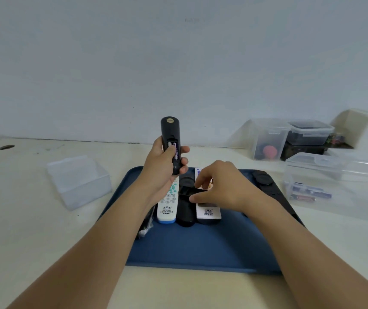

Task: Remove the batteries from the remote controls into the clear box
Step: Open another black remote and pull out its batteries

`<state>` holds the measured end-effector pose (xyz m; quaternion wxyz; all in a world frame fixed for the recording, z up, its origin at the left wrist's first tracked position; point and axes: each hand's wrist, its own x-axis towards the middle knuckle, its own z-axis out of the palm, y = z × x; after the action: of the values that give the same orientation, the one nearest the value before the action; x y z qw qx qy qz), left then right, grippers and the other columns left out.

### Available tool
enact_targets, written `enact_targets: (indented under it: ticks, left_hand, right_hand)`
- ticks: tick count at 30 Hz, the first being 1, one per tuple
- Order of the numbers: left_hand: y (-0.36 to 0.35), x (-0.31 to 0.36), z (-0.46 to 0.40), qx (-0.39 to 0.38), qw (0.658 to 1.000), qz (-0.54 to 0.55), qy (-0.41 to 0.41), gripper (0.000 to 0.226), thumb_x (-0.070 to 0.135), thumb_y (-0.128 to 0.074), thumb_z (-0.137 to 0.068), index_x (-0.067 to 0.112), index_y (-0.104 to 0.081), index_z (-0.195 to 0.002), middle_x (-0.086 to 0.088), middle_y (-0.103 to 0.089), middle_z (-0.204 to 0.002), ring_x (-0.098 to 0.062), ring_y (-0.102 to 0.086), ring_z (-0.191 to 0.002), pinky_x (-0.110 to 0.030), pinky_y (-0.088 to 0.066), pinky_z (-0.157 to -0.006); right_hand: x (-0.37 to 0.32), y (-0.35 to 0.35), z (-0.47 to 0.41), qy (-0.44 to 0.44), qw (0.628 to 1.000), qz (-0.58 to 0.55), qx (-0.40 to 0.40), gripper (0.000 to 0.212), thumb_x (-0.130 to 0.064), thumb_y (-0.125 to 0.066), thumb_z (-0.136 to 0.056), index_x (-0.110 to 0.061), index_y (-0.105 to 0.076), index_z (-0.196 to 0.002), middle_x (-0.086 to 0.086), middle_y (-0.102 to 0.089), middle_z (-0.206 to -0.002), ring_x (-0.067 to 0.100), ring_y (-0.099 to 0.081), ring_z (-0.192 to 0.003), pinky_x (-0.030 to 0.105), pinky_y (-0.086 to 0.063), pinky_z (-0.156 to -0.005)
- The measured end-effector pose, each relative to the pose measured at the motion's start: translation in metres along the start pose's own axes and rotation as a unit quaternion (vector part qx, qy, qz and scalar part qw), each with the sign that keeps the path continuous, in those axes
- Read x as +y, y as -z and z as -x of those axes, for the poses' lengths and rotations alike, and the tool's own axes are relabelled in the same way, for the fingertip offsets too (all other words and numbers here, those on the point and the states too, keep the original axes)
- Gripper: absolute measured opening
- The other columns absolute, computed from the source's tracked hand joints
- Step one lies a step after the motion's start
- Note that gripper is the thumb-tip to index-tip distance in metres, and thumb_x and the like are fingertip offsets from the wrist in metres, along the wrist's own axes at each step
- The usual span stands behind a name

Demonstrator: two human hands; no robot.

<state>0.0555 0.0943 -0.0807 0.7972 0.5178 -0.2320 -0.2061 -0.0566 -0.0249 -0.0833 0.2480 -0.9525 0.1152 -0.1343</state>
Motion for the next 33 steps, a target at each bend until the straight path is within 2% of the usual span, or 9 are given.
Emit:
enact_targets:
  ticks: [4, 9, 11, 13, 15, 17, 21, 28, 33]
  left_hand:
    - [-0.002, -0.003, 0.0, -0.007, 1.0, 0.006, 0.01, 0.021, 0.009, -0.039, -0.108, 0.015, -0.054, -0.122, -0.007, -0.066, -0.089, -0.013, -0.055, -0.055, -0.024, -0.046, -0.049]
    - [-0.002, -0.002, -0.001, -0.004, 1.0, 0.014, -0.001, 0.024, 0.009, -0.039, -0.108, 0.017, -0.054, -0.124, -0.008, -0.064, -0.086, -0.013, -0.054, -0.054, -0.024, -0.045, -0.047]
    - [-0.001, -0.002, 0.0, -0.017, 1.0, 0.018, -0.01, 0.027, 0.009, -0.039, -0.108, 0.021, -0.053, -0.128, -0.007, -0.064, -0.086, -0.014, -0.054, -0.056, -0.025, -0.044, -0.048]
    - [-0.002, -0.002, 0.0, -0.029, 0.999, 0.012, -0.024, 0.031, 0.009, -0.038, -0.109, 0.026, -0.052, -0.131, -0.007, -0.064, -0.086, -0.014, -0.054, -0.059, -0.025, -0.045, -0.051]
    - [-0.004, -0.003, 0.002, -0.043, 0.998, 0.006, -0.035, 0.034, 0.01, -0.039, -0.109, 0.031, -0.054, -0.131, -0.006, -0.065, -0.089, -0.014, -0.057, -0.064, -0.027, -0.049, -0.057]
    - [-0.008, -0.004, 0.005, -0.058, 0.998, 0.016, -0.035, 0.035, 0.012, -0.04, -0.109, 0.035, -0.054, -0.133, -0.005, -0.066, -0.093, -0.015, -0.061, -0.071, -0.03, -0.054, -0.064]
    - [-0.013, -0.003, 0.009, -0.062, 0.996, 0.063, -0.022, 0.032, 0.02, -0.04, -0.109, 0.028, -0.049, -0.138, -0.004, -0.067, -0.089, -0.017, -0.062, -0.069, -0.032, -0.056, -0.062]
    - [-0.012, -0.002, 0.006, -0.045, 0.997, 0.065, -0.008, 0.032, 0.022, -0.041, -0.108, 0.03, -0.053, -0.137, -0.003, -0.063, -0.089, -0.017, -0.061, -0.077, -0.036, -0.053, -0.068]
    - [-0.014, -0.004, 0.009, -0.046, 0.998, 0.04, -0.006, 0.034, 0.029, -0.036, -0.11, 0.034, -0.049, -0.141, -0.007, -0.06, -0.105, -0.025, -0.056, -0.092, -0.034, -0.051, -0.065]
  right_hand:
    - [0.002, -0.006, -0.001, 0.008, 1.0, 0.005, 0.018, 0.014, -0.03, -0.079, -0.076, -0.018, -0.076, -0.072, -0.002, -0.068, -0.064, 0.01, -0.054, -0.054, 0.021, -0.045, -0.049]
    - [0.006, 0.005, -0.005, 0.03, 0.997, 0.04, 0.05, 0.032, -0.034, -0.066, -0.092, -0.015, -0.067, -0.067, 0.003, -0.066, -0.063, 0.017, -0.051, -0.055, 0.033, -0.047, -0.059]
    - [0.01, 0.019, -0.003, 0.005, 0.994, -0.038, 0.101, 0.036, -0.04, -0.064, -0.092, -0.012, -0.07, -0.07, 0.003, -0.068, -0.063, 0.018, -0.052, -0.056, 0.029, -0.046, -0.057]
    - [0.011, 0.032, 0.0, -0.048, 0.944, -0.301, 0.124, 0.028, -0.024, -0.063, -0.096, -0.01, -0.07, -0.072, -0.001, -0.064, -0.057, 0.013, -0.048, -0.052, 0.018, -0.043, -0.047]
    - [0.001, 0.035, 0.004, -0.08, 0.826, -0.557, 0.035, 0.018, -0.011, -0.061, -0.096, -0.004, -0.07, -0.082, 0.002, -0.065, -0.066, 0.009, -0.048, -0.053, 0.016, -0.042, -0.044]
    - [-0.009, 0.027, 0.006, -0.093, 0.776, -0.623, -0.034, 0.012, -0.009, -0.06, -0.095, -0.001, -0.068, -0.09, 0.006, -0.065, -0.073, 0.009, -0.049, -0.054, 0.017, -0.042, -0.044]
    - [-0.023, 0.008, 0.008, -0.123, 0.809, -0.573, -0.04, 0.013, -0.012, -0.06, -0.098, -0.004, -0.07, -0.093, 0.006, -0.064, -0.075, 0.011, -0.055, -0.057, 0.021, -0.048, -0.052]
    - [-0.023, 0.009, 0.003, -0.12, 0.785, -0.608, 0.009, 0.021, -0.01, -0.054, -0.102, -0.005, -0.069, -0.088, 0.009, -0.067, -0.071, 0.014, -0.06, -0.052, 0.021, -0.052, -0.048]
    - [-0.012, 0.016, 0.001, -0.098, 0.787, -0.608, 0.043, 0.014, -0.006, -0.062, -0.096, -0.001, -0.072, -0.088, 0.006, -0.066, -0.07, 0.009, -0.054, -0.052, 0.017, -0.048, -0.049]
